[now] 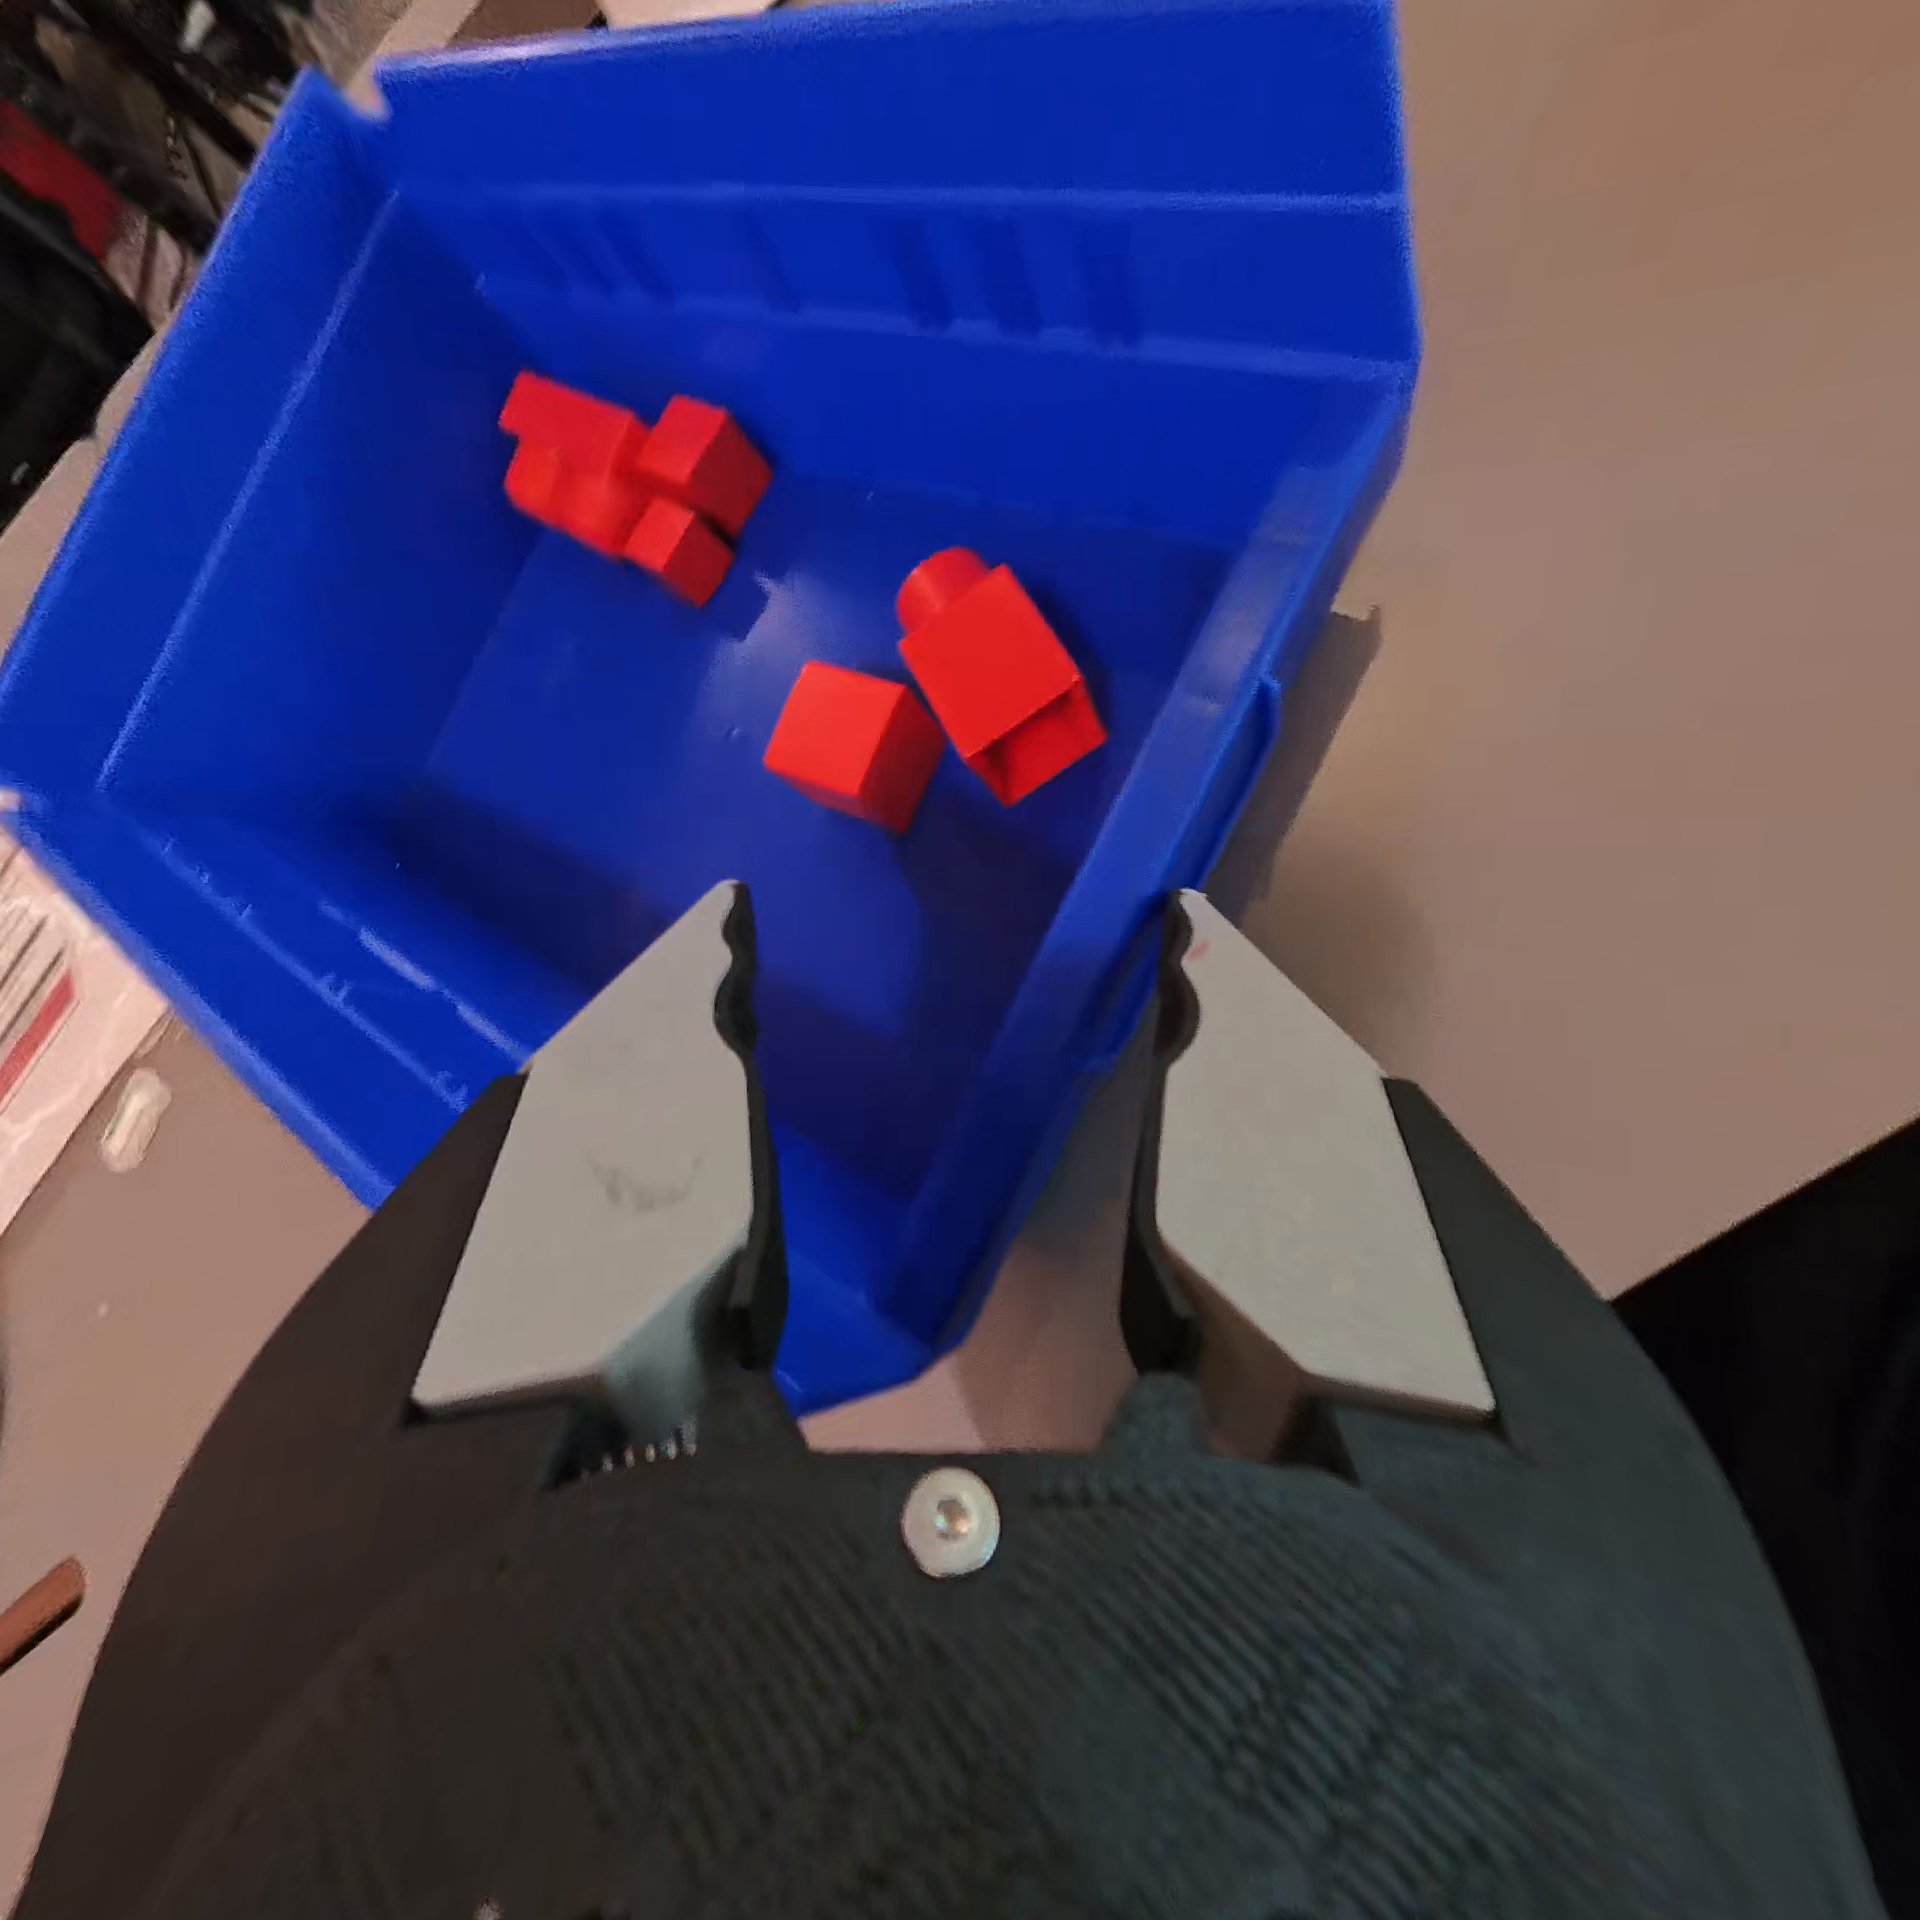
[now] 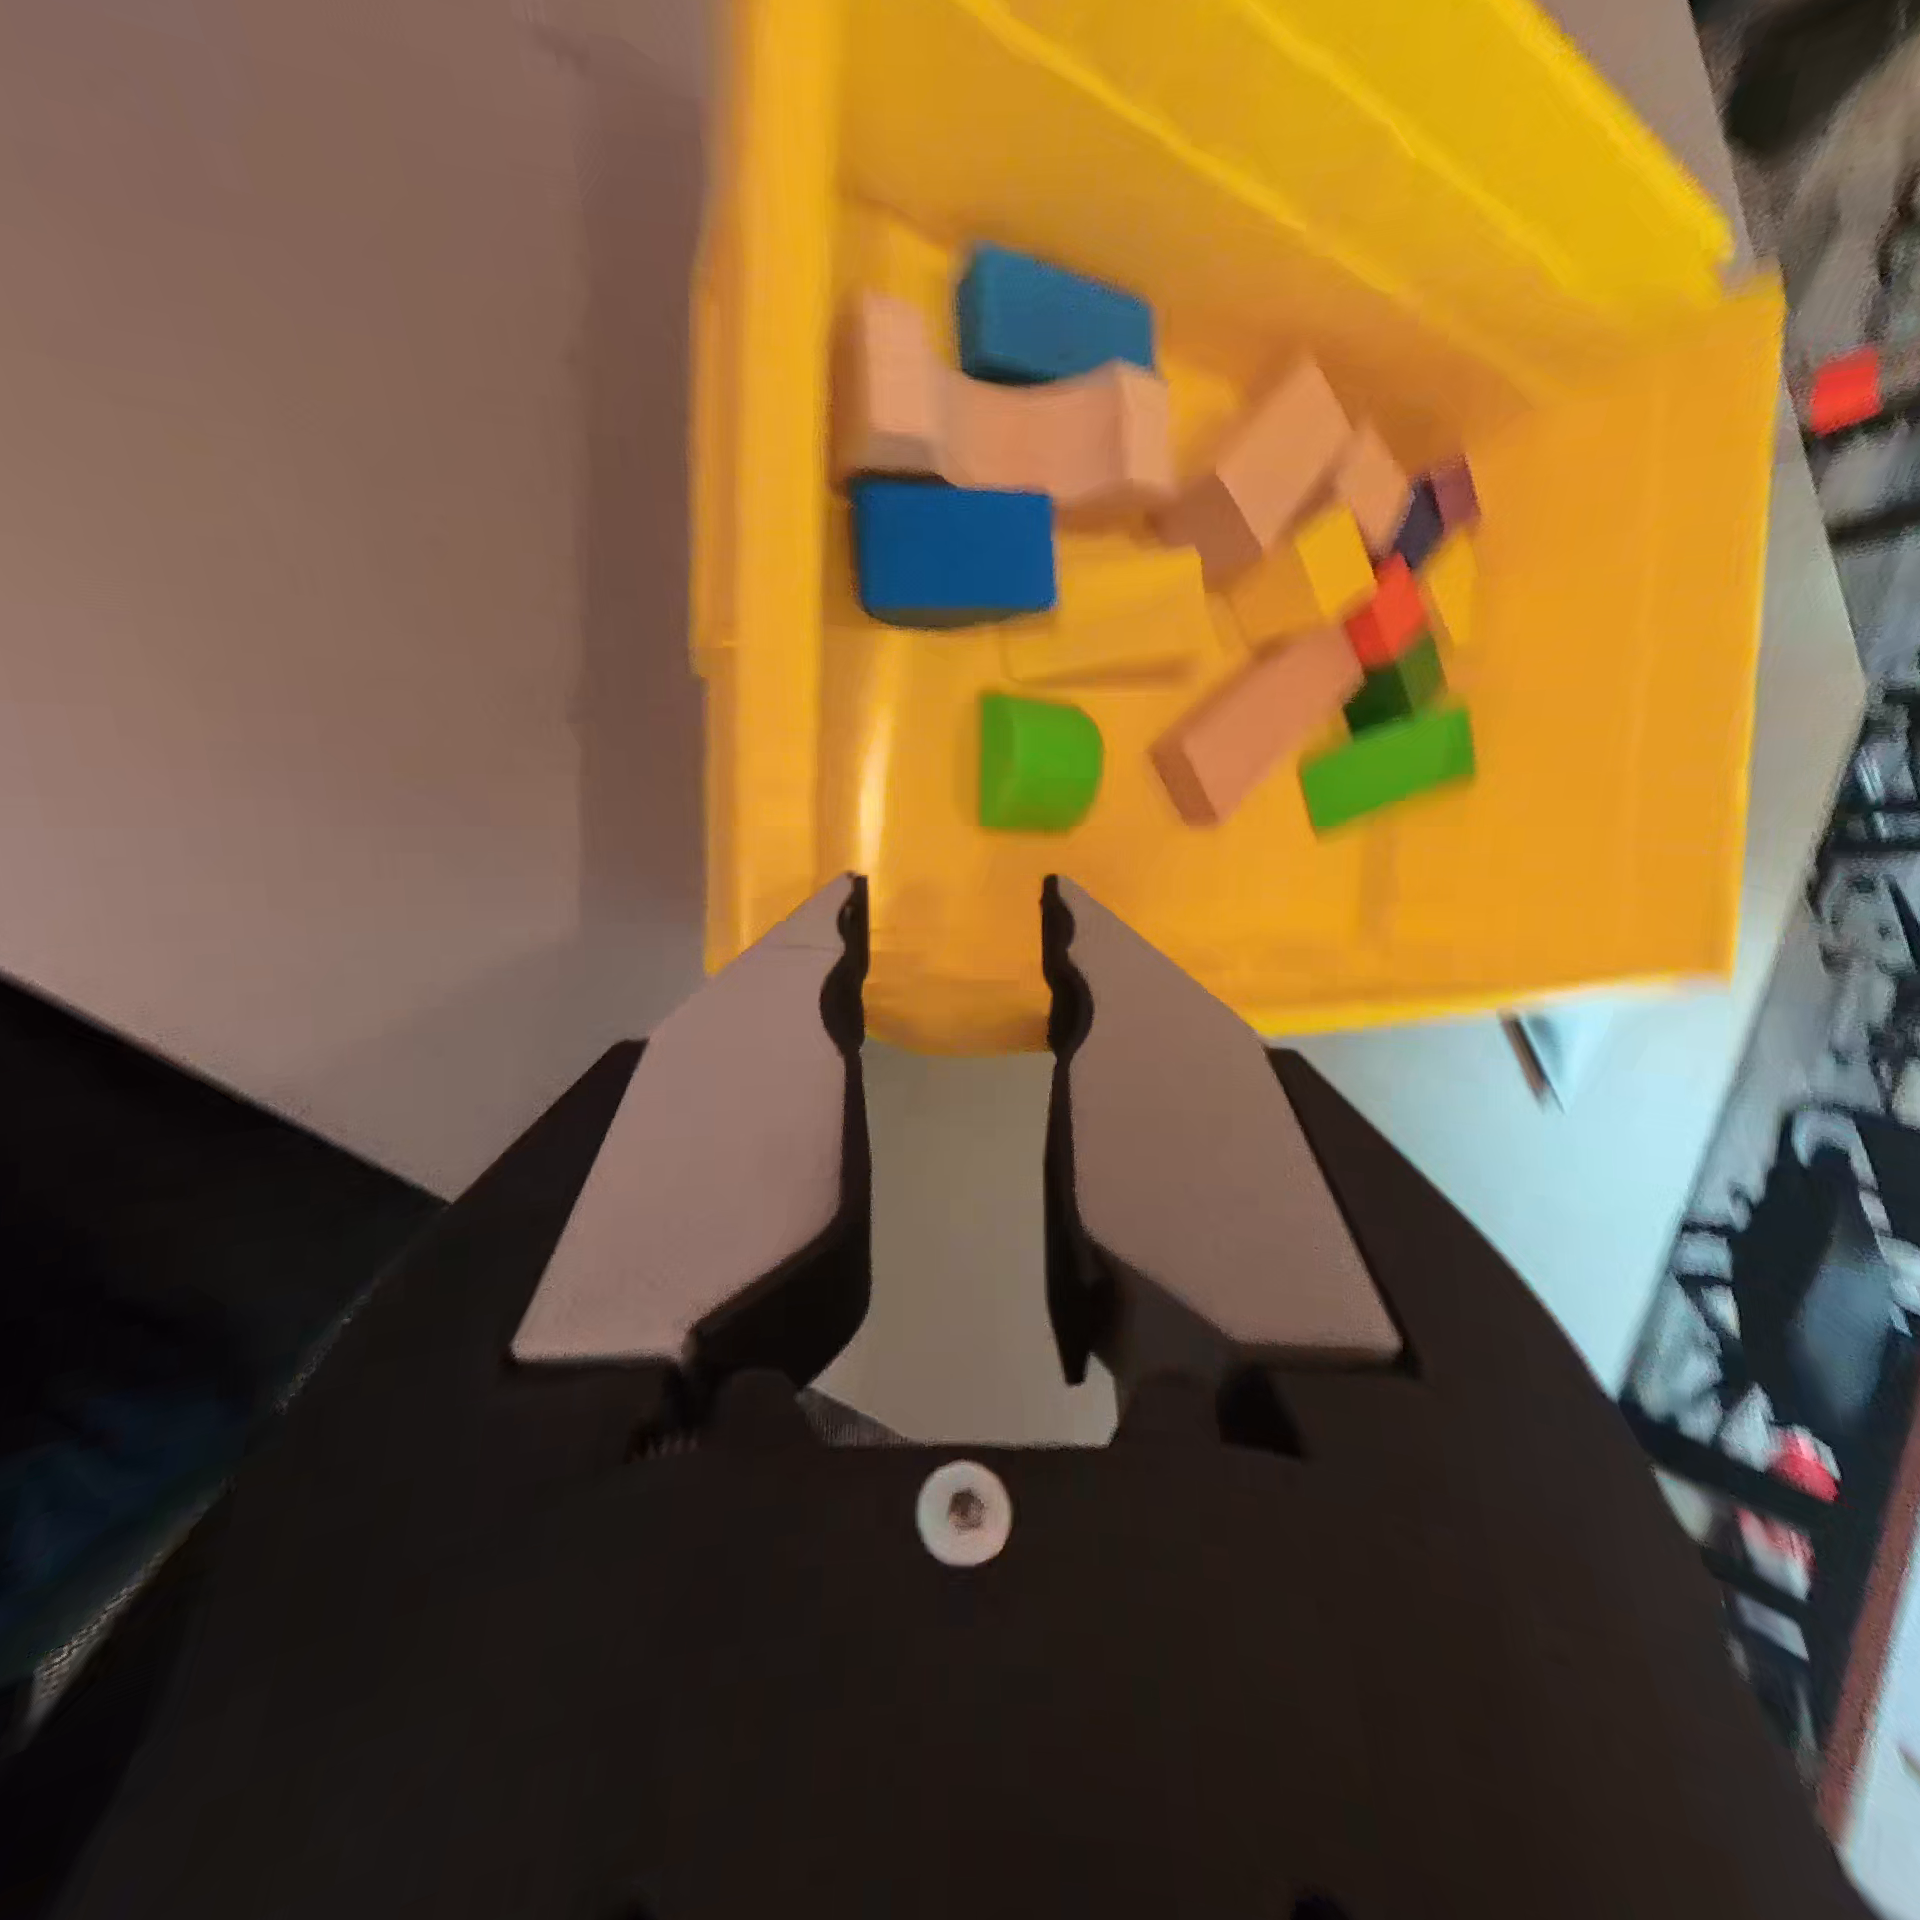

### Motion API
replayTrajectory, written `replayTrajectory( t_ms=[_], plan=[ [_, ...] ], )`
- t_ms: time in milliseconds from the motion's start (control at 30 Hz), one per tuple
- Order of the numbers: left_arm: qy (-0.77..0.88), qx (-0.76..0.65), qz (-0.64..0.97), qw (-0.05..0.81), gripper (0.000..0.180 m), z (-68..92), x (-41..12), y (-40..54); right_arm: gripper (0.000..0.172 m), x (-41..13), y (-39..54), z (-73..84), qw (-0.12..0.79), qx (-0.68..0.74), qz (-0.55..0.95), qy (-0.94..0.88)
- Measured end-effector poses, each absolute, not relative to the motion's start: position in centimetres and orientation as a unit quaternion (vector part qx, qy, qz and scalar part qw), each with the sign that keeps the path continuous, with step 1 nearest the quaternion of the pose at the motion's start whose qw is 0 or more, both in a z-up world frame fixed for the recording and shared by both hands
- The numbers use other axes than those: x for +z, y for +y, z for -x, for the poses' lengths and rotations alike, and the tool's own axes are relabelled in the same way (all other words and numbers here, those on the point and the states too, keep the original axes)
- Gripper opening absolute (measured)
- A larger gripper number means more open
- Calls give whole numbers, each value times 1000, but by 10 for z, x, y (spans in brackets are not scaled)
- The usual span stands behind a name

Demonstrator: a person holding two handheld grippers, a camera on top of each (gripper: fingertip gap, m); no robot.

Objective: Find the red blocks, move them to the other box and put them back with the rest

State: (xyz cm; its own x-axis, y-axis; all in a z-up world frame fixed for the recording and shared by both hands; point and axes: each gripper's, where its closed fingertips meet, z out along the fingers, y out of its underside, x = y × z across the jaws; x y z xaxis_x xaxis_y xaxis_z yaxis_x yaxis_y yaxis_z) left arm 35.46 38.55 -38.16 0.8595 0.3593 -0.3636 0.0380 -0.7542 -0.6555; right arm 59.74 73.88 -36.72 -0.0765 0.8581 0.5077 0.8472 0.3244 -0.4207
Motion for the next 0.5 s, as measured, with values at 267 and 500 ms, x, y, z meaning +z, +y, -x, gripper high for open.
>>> replayTrajectory(
  t_ms=[267,500],
  plan=[
    [-203,209,900,326,65,-325,-378,306,31,-334,855,-659,397,26,750,-528],
    [-112,152,883,430,61,-395,-356,384,48,-318,745,-564,405,223,658,-594]
  ],
)
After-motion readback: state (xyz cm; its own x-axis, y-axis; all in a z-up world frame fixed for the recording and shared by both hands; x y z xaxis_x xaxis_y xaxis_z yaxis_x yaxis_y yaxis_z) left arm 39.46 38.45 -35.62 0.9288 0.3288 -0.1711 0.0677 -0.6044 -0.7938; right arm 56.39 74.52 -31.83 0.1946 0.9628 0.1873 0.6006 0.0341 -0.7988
